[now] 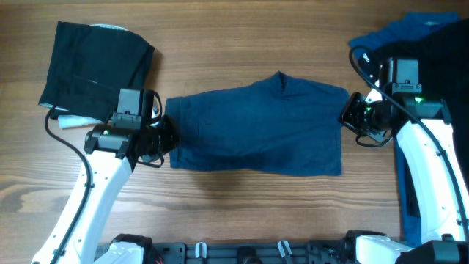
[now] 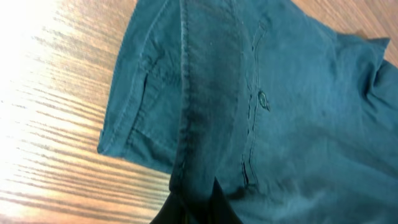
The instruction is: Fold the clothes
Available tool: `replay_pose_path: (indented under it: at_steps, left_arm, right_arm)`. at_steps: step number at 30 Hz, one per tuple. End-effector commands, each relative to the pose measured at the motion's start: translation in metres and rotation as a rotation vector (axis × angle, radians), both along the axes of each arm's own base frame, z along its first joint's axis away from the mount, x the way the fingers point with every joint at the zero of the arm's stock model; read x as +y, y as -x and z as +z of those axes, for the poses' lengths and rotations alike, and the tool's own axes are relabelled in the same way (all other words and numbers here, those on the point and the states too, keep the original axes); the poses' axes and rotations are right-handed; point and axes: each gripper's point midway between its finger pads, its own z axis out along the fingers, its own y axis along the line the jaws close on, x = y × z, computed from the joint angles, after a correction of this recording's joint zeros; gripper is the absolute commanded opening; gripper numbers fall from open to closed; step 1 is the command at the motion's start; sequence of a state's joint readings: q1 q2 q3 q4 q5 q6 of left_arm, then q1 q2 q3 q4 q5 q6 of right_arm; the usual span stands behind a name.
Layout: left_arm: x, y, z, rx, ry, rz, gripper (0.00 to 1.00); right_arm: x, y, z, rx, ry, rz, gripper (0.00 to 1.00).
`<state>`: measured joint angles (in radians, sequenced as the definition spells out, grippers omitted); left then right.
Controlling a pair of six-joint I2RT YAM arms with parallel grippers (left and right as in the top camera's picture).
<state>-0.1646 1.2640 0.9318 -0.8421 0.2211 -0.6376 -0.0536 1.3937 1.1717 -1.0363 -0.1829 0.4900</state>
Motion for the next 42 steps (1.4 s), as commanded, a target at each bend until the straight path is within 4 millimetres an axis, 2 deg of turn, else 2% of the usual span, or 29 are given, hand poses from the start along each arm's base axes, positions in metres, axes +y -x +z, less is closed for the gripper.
replay_pose_path:
  at_steps: [1,6,9,14,22,26,30,38,42]
  left_arm:
    - [0.008,-0.014,-0.007,-0.001,-0.053,0.02,0.04]
    - [0.006,-0.025,-0.041,0.074,-0.064,0.017,0.04]
    - [-0.001,-0.033,-0.067,0.126,-0.042,0.006,0.04]
    - [-0.007,-0.034,-0.1,0.201,-0.021,-0.005,0.04]
    - [-0.007,-0.036,-0.118,0.228,-0.025,-0.005,0.04]
    - [-0.006,-0.027,-0.123,0.254,-0.03,-0.005,0.04]
    - [-0.004,-0.013,-0.131,0.293,-0.036,-0.005,0.04]
    - [0.002,0.02,-0.152,0.371,-0.049,-0.004,0.04]
    - [0.004,0.036,-0.159,0.414,-0.054,0.0,0.04]
  right_arm:
    - [-0.002,0.001,0.001,-0.01,0.015,0.012,0.04]
    - [-0.011,0.001,-0.015,-0.006,0.059,-0.006,0.04]
    - [-0.01,0.0,-0.034,-0.005,0.058,-0.006,0.04]
    - [-0.01,0.004,-0.071,0.029,0.053,-0.018,0.04]
    - [-0.01,0.016,-0.129,0.105,0.044,-0.035,0.04]
    - [-0.009,0.029,-0.152,0.186,0.041,-0.033,0.04]
    - [-0.008,0.042,-0.165,0.244,0.034,-0.059,0.04]
    - [-0.005,0.078,-0.185,0.346,0.012,-0.151,0.04]
    - [-0.003,0.089,-0.186,0.389,-0.004,-0.18,0.04]
